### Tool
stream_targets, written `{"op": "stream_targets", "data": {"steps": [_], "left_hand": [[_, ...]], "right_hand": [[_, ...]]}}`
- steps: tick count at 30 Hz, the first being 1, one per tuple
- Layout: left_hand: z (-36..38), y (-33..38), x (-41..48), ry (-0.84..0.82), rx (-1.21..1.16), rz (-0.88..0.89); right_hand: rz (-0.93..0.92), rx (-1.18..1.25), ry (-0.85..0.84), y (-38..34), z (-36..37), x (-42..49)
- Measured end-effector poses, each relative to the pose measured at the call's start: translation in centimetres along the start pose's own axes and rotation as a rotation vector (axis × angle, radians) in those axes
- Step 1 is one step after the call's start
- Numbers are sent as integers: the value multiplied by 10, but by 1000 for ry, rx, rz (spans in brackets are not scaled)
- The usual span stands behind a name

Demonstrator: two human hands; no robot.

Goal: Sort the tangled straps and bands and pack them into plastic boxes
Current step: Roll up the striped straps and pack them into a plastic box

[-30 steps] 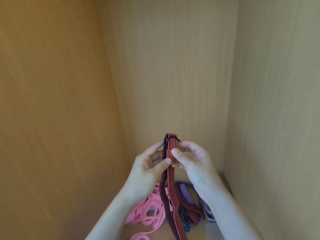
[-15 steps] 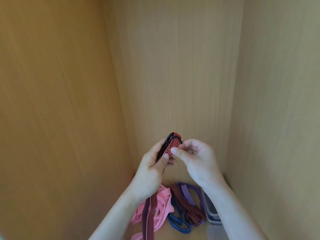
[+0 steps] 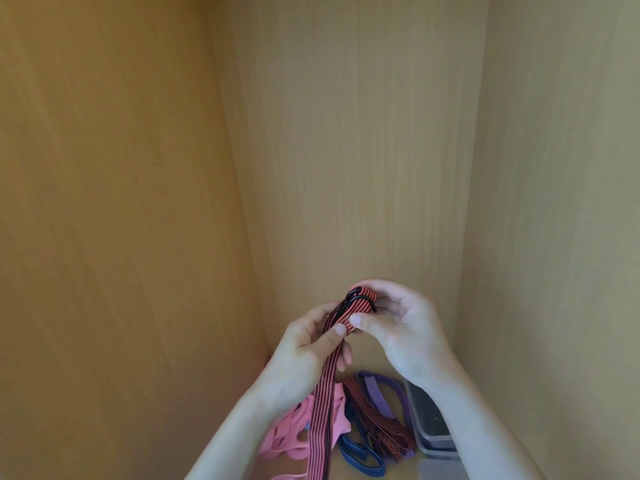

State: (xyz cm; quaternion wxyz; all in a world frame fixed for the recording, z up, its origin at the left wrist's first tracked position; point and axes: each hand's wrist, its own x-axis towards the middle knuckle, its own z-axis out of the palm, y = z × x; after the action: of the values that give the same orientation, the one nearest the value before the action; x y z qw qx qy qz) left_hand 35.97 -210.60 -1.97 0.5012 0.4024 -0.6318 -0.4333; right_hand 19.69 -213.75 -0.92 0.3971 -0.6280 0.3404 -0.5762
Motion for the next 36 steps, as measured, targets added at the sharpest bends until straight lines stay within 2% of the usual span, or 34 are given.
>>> {"op": "stream_targets", "data": {"steps": [2,7,11,19,21,25,31,36], "left_hand": [[0,1,-1,-33,-1,-4],[-1,-2,0,-16,45,-44],[1,-7,1,33,-35,-107],[4,-20,-2,106,-168,-234],[6,-21,-2,96,-300,-261],[9,-16,-7,-40,-502,-234],[17,-12,-6,-33,-560,-148],[11,-21,-7,-11,-567,-163]], "right_hand": [[-12,-2,-9,0,-1,-1],[-117,-213,-10,6,4,-3],[-335,-415,26,17,11,-13],[-587,-518,90,36,17,-29],[-603,-540,118,40,18,-31],[-628,-571,133,46,22,-33],[-550,-596,90,51,32,-40],[-466,-646,-24,47,32,-42]]}}
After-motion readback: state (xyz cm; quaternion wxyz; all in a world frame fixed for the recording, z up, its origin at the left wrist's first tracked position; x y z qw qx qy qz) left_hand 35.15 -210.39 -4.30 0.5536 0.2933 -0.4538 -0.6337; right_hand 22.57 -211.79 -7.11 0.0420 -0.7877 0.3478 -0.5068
